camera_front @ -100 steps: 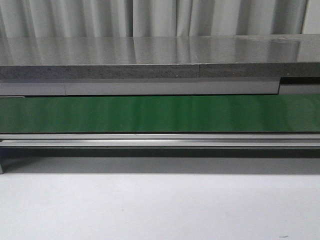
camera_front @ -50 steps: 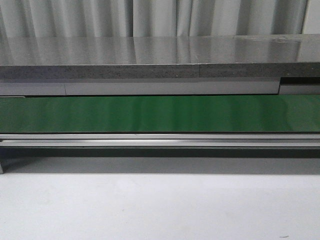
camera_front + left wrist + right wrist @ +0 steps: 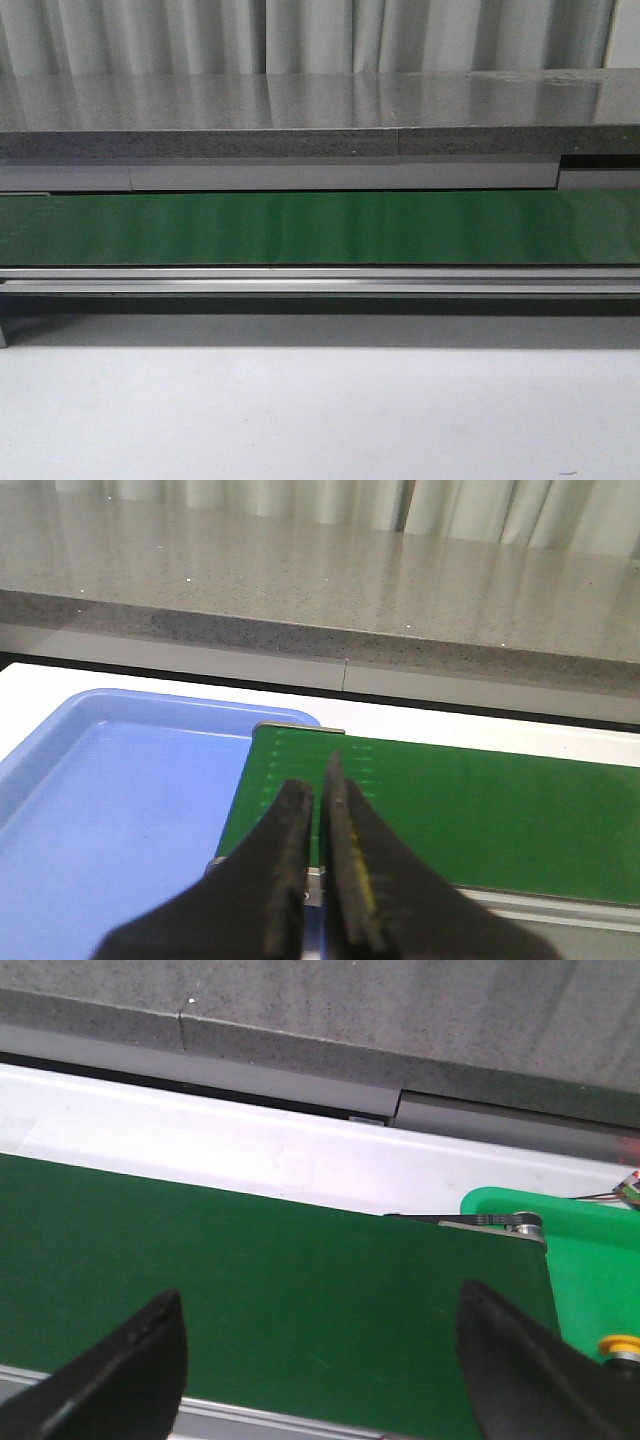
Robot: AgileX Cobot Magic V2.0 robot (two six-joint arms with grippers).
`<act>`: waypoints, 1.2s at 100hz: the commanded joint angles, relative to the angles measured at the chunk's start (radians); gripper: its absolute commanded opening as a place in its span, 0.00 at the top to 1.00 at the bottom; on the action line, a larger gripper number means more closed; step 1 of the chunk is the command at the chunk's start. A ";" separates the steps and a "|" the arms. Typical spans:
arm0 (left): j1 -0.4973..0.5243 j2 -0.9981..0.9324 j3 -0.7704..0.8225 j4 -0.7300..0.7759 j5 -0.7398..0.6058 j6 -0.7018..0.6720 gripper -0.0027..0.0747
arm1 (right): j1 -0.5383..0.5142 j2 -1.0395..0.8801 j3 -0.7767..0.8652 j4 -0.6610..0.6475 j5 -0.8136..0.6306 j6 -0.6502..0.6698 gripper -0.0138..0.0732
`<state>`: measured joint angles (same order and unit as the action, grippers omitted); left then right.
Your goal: Move button from left to right
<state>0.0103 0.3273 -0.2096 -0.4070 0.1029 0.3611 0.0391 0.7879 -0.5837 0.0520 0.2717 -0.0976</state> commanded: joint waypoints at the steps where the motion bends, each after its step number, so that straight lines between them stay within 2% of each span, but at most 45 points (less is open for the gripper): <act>1: -0.007 0.007 -0.027 -0.011 -0.065 -0.001 0.96 | -0.001 -0.115 0.050 0.007 -0.108 0.000 0.23; 23: -0.007 0.007 -0.027 -0.011 -0.065 -0.001 0.96 | -0.001 -0.361 0.167 0.007 -0.113 0.000 0.24; 32: -0.007 0.007 -0.027 -0.011 -0.065 -0.001 0.96 | -0.001 -0.422 0.185 0.007 -0.107 0.000 0.28; 44: -0.007 0.007 -0.027 -0.011 -0.065 -0.001 0.96 | -0.001 -0.445 0.187 0.007 -0.095 0.000 0.43; 75: -0.007 0.007 -0.027 -0.011 -0.065 -0.001 0.96 | -0.002 -0.445 0.187 0.007 -0.096 0.000 0.92; 120: -0.007 0.007 -0.027 -0.011 -0.065 -0.001 0.96 | -0.002 -0.445 0.187 0.007 -0.095 0.000 0.92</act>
<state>0.0103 0.3273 -0.2096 -0.4070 0.1029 0.3611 0.0391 0.3391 -0.3691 0.0570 0.2562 -0.0976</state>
